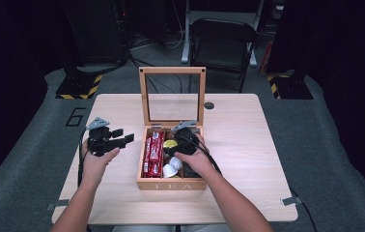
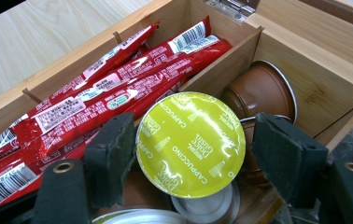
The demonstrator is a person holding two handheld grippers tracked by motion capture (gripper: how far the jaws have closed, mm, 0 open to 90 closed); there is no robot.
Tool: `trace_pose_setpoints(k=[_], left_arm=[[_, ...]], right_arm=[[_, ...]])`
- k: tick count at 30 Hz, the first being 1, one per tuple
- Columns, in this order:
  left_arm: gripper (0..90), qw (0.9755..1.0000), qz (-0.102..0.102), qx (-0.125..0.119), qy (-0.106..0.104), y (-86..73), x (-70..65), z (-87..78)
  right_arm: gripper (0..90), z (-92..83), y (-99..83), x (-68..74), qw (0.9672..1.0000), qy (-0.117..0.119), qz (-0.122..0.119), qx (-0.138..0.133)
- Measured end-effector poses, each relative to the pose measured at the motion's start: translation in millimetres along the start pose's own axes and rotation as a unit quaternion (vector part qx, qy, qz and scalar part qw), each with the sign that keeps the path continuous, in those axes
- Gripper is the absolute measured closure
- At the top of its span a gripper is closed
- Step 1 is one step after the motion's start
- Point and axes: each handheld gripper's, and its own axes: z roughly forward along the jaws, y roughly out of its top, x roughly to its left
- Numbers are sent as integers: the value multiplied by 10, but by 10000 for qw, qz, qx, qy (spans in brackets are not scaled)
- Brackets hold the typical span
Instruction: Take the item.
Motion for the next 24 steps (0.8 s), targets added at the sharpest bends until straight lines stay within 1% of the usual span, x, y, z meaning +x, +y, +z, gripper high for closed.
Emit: trace_pose_setpoints(k=[4,5,7,8,9,10,11,12,13,15,17,18,19,20,23,24], left_arm=[[404,10000,-7,-7,3,0,2,-1],[404,10000,-11,-12,1,0,1,-3],[404,10000,-11,-13,3,0,0,-4],[404,10000,-9,-11,4,1,0,-5],[404,10000,-9,-13,4,1,1,-6],[404,10000,-3,-7,5,1,3,-9],[404,10000,-3,-7,5,1,3,-9],[404,10000,-3,7,-1,2,5,-11],[405,10000,-7,4,3,2,6,-10],[404,10000,-20,-1,-2,0,2,-4],[405,10000,-13,-5,1,-1,1,-2],[405,10000,-7,-4,5,-1,1,0],[405,10000,-4,-1,5,-1,-1,0],[404,10000,-1,4,3,-2,-2,1],[405,10000,-3,8,2,-3,-1,4],[405,10000,-2,21,-1,-3,0,3]], right_arm=[[315,10,0,1,10000,55,-5,24],[321,15,-2,21,9999,65,113,74],[325,20,-1,18,9999,62,84,56],[325,17,-1,28,9999,44,136,94],[325,17,0,27,9999,39,114,107],[321,13,3,25,10000,31,43,71],[316,3,3,37,9999,20,103,68],[316,3,3,37,9999,20,103,68],[310,-2,7,23,10000,45,10,47],[299,-13,7,21,10000,7,-21,3],[299,-14,6,19,10000,7,-35,7],[299,-14,3,26,10000,25,21,30],[299,-15,3,31,10000,28,21,63],[299,-11,2,33,9999,21,-41,89],[300,-10,0,57,10000,41,0,83],[301,-12,3,60,9999,13,-46,122]])
